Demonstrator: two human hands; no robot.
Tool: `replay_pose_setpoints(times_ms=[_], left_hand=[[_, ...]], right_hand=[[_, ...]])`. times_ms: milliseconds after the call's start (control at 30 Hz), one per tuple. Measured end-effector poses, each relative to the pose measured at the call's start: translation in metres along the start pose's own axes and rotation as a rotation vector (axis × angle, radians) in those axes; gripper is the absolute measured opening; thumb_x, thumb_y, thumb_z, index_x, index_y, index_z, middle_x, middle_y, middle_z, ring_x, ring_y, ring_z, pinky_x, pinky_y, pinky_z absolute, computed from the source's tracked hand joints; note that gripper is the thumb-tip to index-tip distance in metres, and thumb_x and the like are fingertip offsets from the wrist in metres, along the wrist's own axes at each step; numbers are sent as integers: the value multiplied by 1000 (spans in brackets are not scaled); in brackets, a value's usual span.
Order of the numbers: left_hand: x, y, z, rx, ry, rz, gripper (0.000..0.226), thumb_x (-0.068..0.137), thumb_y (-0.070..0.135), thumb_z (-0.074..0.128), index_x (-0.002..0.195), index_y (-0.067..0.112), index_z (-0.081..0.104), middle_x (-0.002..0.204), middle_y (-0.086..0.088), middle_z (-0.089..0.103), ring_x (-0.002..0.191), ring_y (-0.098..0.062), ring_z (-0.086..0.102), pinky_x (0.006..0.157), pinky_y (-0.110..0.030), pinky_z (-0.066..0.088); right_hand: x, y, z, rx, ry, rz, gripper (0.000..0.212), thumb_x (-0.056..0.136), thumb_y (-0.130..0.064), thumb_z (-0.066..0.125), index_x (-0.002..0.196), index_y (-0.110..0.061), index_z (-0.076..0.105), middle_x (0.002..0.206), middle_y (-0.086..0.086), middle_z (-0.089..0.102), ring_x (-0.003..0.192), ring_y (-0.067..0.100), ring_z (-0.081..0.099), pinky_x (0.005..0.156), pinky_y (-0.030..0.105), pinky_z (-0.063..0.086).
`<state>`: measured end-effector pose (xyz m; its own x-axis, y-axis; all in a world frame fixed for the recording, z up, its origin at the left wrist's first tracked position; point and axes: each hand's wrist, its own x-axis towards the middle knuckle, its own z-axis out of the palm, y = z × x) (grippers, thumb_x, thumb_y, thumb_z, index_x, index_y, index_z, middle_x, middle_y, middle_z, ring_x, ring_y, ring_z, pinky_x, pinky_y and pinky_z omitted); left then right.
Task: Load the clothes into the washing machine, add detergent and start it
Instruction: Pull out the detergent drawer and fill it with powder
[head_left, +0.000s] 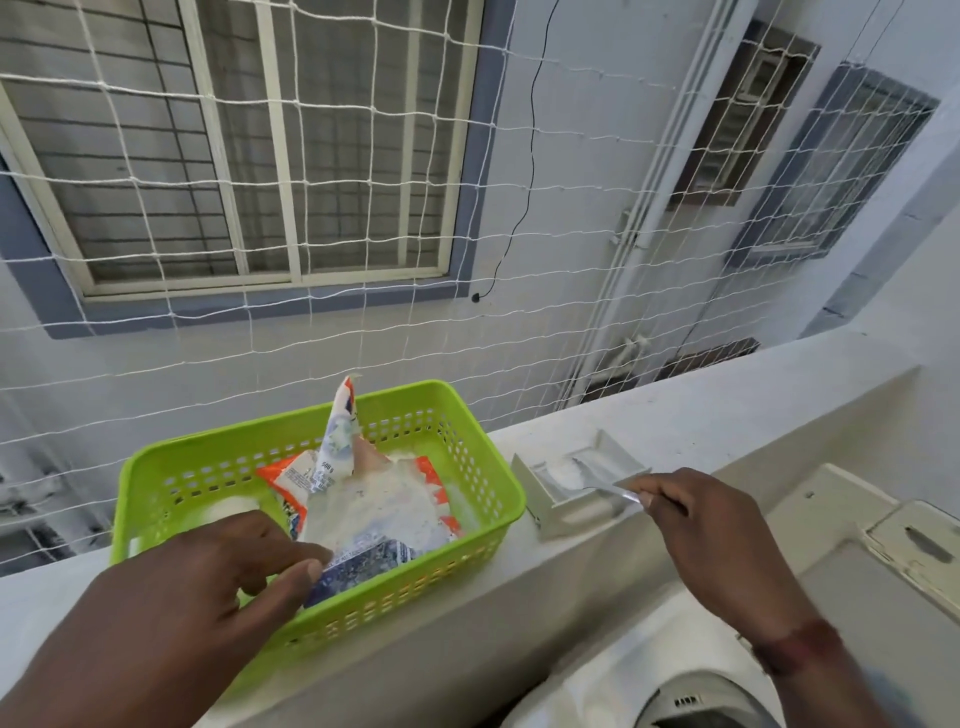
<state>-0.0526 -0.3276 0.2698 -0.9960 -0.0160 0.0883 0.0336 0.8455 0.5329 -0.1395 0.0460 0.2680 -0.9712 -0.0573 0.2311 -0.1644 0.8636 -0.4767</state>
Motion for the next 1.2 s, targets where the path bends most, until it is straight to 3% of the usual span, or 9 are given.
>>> replay_pose_setpoints(times_ms=[167, 433, 633, 700, 867, 1000, 1200], left_hand=[[0, 0, 1, 6, 20, -2, 52, 70, 89, 13, 89, 68, 58, 89, 32, 59, 69, 12, 58, 56, -29, 52], [1, -4, 3, -7, 15, 6, 54, 68, 91, 11, 90, 70, 56, 90, 32, 59, 70, 11, 59, 59, -31, 53], [1, -4, 4, -7, 29, 16, 56, 67, 91, 8, 91, 72, 55, 91, 34, 58, 75, 12, 58, 58, -29, 52], [2, -5, 4, -1, 35, 20, 56, 67, 91, 7, 91, 73, 54, 91, 34, 57, 76, 12, 57, 57, -29, 52], [2, -4, 4, 2, 41, 21, 54, 70, 90, 9, 90, 71, 56, 88, 33, 58, 72, 11, 58, 52, -28, 51], [2, -4, 4, 3, 41, 19, 54, 70, 90, 10, 90, 71, 56, 87, 32, 58, 70, 11, 58, 53, -28, 51], [2, -5, 5, -10, 34, 17, 54, 69, 90, 11, 90, 71, 56, 90, 31, 59, 71, 9, 59, 54, -30, 52]], right_hand=[[-3, 0, 1, 34, 19, -23, 26, 93, -12, 60, 93, -33, 74, 81, -15, 67, 87, -6, 58, 73, 5, 40], [-4, 2, 7, 3, 52, -72, 26, 92, -8, 60, 95, -29, 74, 81, -14, 66, 87, -1, 58, 72, 5, 39], [-1, 10, -2, 34, 140, 9, 25, 92, -9, 60, 93, -29, 74, 78, -12, 66, 86, -3, 58, 71, 2, 37], [-1, 14, -3, -23, 164, 18, 23, 92, -8, 59, 95, -24, 75, 78, -11, 65, 78, 3, 58, 70, 2, 37], [-3, 16, 0, -97, 190, -6, 23, 92, -5, 59, 98, -21, 74, 78, -7, 62, 74, 12, 58, 65, 11, 36], [-2, 17, 4, -118, 210, -33, 24, 91, -3, 59, 99, -19, 74, 77, -5, 61, 74, 16, 58, 66, 27, 41], [0, 20, 7, -153, 230, -71, 23, 90, -1, 60, 98, -16, 74, 76, -4, 60, 73, 20, 57, 66, 31, 43]])
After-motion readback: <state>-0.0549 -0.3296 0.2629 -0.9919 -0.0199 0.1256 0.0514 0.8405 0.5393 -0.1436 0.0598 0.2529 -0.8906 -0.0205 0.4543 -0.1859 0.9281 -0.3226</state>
